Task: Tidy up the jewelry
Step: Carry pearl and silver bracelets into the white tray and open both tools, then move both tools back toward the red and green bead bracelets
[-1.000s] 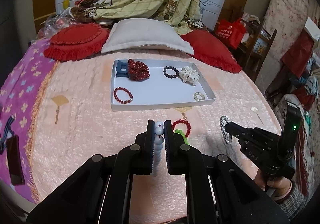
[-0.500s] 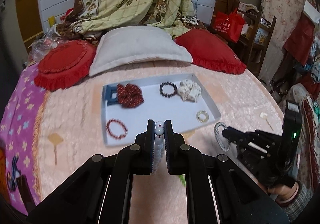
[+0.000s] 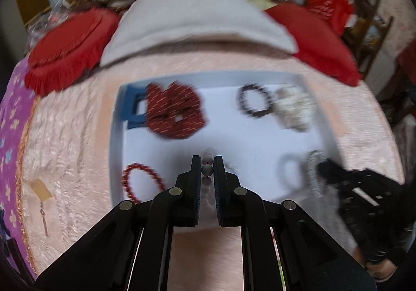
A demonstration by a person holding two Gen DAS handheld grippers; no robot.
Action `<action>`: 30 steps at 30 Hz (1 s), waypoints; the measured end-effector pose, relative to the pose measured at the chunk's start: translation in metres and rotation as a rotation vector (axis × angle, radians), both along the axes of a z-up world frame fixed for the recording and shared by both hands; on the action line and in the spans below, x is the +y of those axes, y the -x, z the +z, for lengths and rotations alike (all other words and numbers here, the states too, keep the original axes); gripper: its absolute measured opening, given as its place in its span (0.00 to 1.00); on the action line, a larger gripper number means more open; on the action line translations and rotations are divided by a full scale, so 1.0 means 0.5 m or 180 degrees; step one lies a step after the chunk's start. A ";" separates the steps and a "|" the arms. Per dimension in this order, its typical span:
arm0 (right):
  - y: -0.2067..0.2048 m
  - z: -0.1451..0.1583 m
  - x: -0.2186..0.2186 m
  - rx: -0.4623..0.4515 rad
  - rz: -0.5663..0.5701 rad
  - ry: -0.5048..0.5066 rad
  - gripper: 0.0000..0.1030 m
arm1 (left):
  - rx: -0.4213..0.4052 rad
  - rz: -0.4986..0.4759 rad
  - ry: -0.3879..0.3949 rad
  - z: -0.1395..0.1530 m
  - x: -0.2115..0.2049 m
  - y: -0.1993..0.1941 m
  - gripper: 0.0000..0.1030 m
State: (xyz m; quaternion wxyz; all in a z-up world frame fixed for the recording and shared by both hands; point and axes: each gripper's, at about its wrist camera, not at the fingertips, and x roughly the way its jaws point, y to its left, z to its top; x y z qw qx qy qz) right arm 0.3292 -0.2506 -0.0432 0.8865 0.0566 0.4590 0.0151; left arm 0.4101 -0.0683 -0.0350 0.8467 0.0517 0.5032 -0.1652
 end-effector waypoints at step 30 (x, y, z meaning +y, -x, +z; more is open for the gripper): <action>-0.053 -0.020 0.095 0.0057 0.0196 0.0236 0.07 | 0.0060 0.0227 0.0101 -0.010 0.074 0.005 0.11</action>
